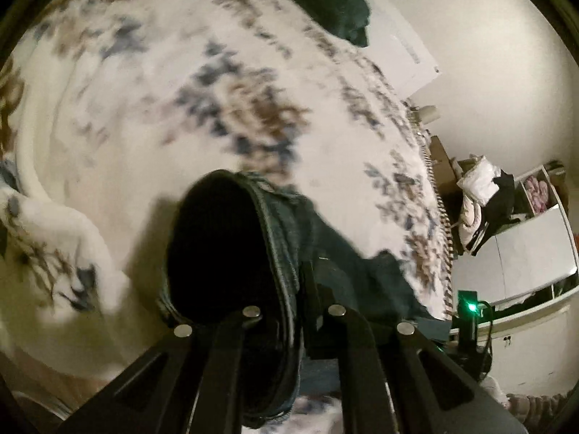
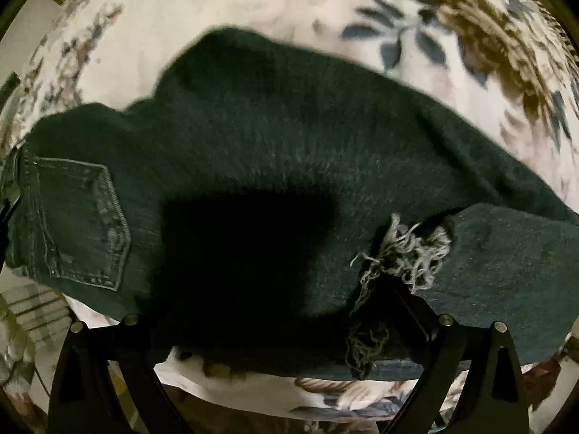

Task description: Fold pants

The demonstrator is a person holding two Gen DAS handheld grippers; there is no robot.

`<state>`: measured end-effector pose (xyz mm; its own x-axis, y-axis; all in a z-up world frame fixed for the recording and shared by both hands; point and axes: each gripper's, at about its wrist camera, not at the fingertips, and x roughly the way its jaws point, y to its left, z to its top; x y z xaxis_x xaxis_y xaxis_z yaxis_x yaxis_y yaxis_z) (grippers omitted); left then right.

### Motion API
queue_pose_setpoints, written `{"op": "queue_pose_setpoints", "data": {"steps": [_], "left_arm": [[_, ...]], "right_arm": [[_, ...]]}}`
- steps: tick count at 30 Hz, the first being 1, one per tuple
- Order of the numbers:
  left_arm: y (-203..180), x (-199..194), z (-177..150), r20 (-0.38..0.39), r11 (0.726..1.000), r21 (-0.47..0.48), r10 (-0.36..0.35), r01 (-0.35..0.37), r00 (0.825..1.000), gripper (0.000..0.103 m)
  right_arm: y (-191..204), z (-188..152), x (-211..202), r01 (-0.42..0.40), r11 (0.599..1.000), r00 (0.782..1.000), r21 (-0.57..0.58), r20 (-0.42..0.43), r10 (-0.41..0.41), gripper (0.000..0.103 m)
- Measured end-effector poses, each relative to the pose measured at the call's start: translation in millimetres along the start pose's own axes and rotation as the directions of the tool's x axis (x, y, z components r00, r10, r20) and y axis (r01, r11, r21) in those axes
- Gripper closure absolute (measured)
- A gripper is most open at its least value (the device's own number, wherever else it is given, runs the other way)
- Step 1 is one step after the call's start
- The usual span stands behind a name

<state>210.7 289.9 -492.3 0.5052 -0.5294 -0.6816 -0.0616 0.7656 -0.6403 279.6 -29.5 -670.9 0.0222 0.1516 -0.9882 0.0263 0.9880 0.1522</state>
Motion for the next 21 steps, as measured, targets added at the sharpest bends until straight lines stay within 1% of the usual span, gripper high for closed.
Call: {"op": "queue_pose_setpoints", "data": {"steps": [3, 5, 7, 8, 10, 11, 13, 15, 17, 18, 19, 20, 21], "left_arm": [[-38, -6, -1, 0.019, 0.999, 0.030, -0.028, 0.028, 0.999, 0.099], [-71, -8, -4, 0.029, 0.997, 0.057, -0.047, 0.045, 0.998, 0.099], [-98, -7, -8, 0.027, 0.994, 0.083, -0.070, 0.068, 0.997, 0.099], [-120, -1, -12, 0.024, 0.992, 0.093, -0.087, 0.085, 0.996, 0.099], [-153, 14, -20, -0.001, 0.986, 0.133, -0.099, 0.098, 0.995, 0.099], [-173, 28, -28, -0.023, 0.981, 0.162, -0.102, 0.104, 0.995, 0.099], [-203, 62, -48, -0.076, 0.976, 0.190, -0.096, 0.109, 0.993, 0.099], [-226, 104, -72, -0.138, 0.974, 0.205, -0.065, 0.093, 0.988, 0.099], [-241, 134, -89, -0.180, 0.970, 0.241, 0.008, 0.036, 0.984, 0.097], [-248, 156, -99, -0.207, 0.965, 0.259, 0.090, -0.034, 0.974, 0.095], [-250, 166, -103, -0.226, 0.962, 0.263, 0.130, -0.068, 0.965, 0.090], [-254, 181, -108, -0.277, 0.962, 0.253, 0.171, -0.100, 0.945, 0.085], [-256, 187, -111, -0.306, 0.966, 0.238, 0.175, -0.102, 0.936, 0.072]], "right_arm": [[-6, -1, -20, -0.024, 1.000, 0.998, 0.013, 0.060, 0.023, 0.003], [-13, -2, -34, -0.047, 0.998, 0.994, 0.029, 0.098, 0.044, 0.003], [-24, -5, -48, -0.067, 0.996, 0.989, 0.052, 0.136, 0.060, 0.003], [-32, -7, -57, -0.076, 0.995, 0.985, 0.066, 0.158, 0.065, 0.003], [-49, -11, -72, -0.080, 0.992, 0.979, 0.093, 0.194, 0.061, 0.003], [-60, -14, -82, -0.080, 0.990, 0.975, 0.113, 0.215, 0.054, 0.003], [-85, -24, -97, -0.080, 0.985, 0.969, 0.149, 0.244, 0.042, 0.003], [-112, -32, -104, -0.076, 0.980, 0.967, 0.183, 0.254, 0.027, 0.003], [-142, -40, -106, -0.057, 0.976, 0.970, 0.209, 0.244, 0.005, 0.003], [-154, -44, -106, -0.046, 0.974, 0.971, 0.223, 0.238, -0.009, 0.003], [-162, -45, -106, -0.043, 0.971, 0.972, 0.234, 0.235, -0.013, 0.003], [-173, -49, -105, -0.042, 0.968, 0.974, 0.245, 0.228, -0.015, 0.003], [-182, -53, -104, -0.038, 0.966, 0.975, 0.256, 0.221, -0.020, 0.003]]}}
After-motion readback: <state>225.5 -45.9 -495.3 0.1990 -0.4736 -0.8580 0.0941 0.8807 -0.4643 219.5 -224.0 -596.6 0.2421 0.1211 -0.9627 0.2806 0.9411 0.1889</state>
